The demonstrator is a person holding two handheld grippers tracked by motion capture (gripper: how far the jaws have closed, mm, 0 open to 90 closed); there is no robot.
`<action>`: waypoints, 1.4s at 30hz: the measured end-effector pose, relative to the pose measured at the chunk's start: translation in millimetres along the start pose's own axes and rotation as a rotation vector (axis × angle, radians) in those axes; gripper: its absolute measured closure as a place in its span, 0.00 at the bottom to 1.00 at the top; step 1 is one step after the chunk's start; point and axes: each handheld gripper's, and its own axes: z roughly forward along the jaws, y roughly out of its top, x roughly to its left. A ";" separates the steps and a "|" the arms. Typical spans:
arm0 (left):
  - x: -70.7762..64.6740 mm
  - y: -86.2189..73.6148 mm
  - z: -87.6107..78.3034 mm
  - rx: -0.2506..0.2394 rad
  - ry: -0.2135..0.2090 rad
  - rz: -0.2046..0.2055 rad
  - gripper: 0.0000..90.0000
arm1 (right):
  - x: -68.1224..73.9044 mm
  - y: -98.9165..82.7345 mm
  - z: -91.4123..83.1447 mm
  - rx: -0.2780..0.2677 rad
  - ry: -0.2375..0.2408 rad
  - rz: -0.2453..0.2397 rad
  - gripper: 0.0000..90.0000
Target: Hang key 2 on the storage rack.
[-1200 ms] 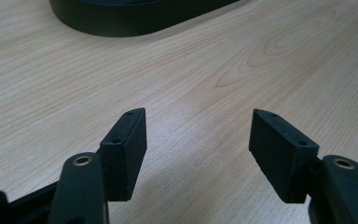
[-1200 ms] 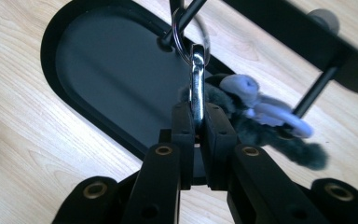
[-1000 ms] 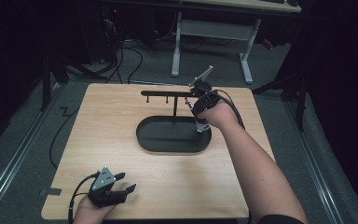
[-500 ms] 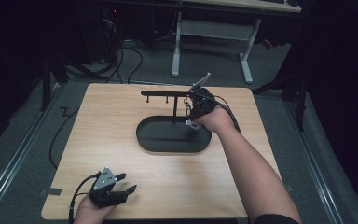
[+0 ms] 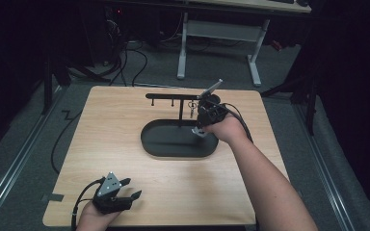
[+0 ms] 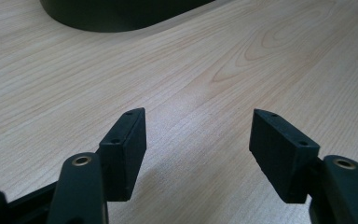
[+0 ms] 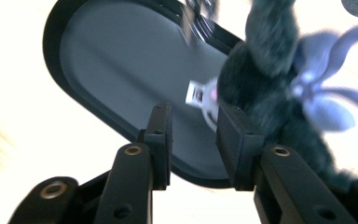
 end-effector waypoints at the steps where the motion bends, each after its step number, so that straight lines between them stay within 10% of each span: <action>1: 0.0 0.0 0.1 0.000 0.000 0.001 0.41 | 1.0 -2.8 -0.3 -0.002 0.001 0.001 0.73; 23: -2.8 -1.1 2.7 0.001 0.001 0.003 0.41 | 5.9 -77.4 25.0 -0.120 -0.002 -0.047 0.61; 42: -3.2 -1.8 2.9 -0.001 0.006 0.006 0.41 | 2.6 -173.8 41.0 -0.361 0.018 -0.049 0.40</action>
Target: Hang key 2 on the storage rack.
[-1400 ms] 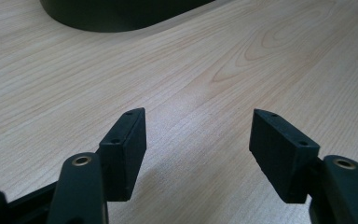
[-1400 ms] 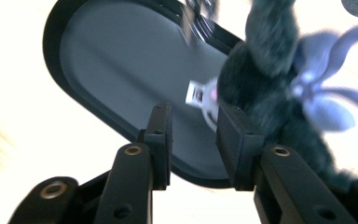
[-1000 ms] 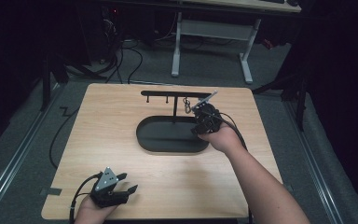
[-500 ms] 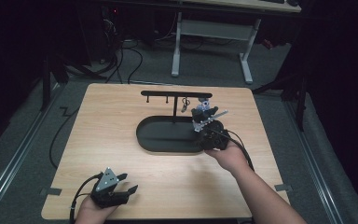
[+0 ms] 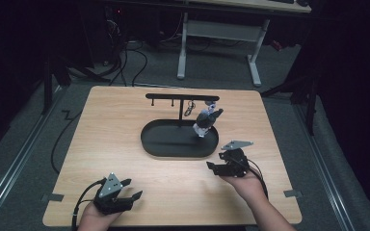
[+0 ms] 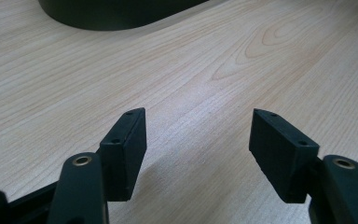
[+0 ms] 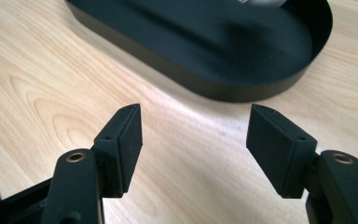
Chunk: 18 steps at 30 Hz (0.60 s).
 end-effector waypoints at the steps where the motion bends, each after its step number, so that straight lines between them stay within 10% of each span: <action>1: -0.1 0.0 0.1 0.001 0.000 0.001 0.41 | 0.5 -4.7 -0.2 -0.009 0.002 -0.001 0.40; 18: -7.1 1.1 -2.1 -0.024 0.001 -0.002 0.41 | 25.4 -85.1 -13.6 -0.180 -0.026 -0.013 0.25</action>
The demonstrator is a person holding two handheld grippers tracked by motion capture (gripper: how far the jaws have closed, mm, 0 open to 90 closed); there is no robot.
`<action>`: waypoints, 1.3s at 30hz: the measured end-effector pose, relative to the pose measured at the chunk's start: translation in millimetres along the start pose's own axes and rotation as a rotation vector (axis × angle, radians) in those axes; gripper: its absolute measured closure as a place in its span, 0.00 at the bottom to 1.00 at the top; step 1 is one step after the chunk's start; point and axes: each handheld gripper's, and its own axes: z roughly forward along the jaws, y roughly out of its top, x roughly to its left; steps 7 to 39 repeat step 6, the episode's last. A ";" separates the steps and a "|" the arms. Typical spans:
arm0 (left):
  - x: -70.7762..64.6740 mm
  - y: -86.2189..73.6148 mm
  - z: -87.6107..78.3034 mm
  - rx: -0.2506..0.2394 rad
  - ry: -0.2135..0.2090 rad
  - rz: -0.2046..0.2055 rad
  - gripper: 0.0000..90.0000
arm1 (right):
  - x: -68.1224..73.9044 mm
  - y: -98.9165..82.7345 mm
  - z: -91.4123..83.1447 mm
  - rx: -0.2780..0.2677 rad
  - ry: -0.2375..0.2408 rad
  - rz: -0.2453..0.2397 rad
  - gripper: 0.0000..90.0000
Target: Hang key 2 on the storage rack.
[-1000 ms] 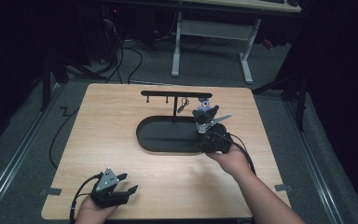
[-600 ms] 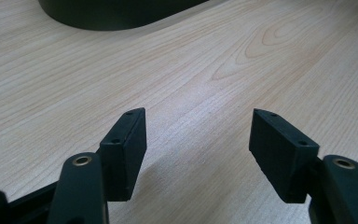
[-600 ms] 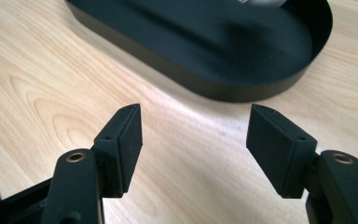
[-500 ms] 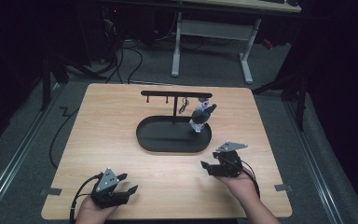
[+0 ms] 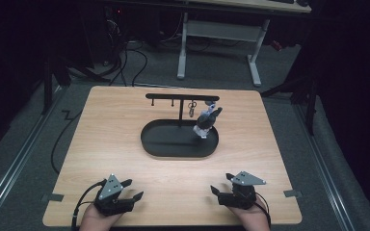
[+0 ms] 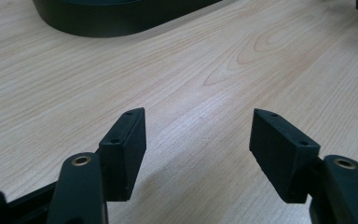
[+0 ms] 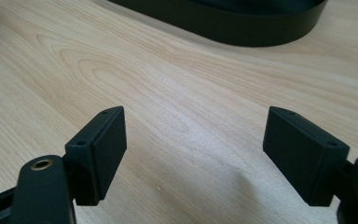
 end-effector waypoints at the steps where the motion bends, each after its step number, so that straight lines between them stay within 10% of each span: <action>1: -0.9 0.3 0.1 -0.001 0.000 0.001 0.41 | 0.1 -2.1 -0.9 0.000 -0.011 -0.010 0.25; 39: -3.4 1.0 1.8 0.001 0.007 0.001 0.41 | -4.3 -5.2 2.3 0.005 0.008 0.007 0.25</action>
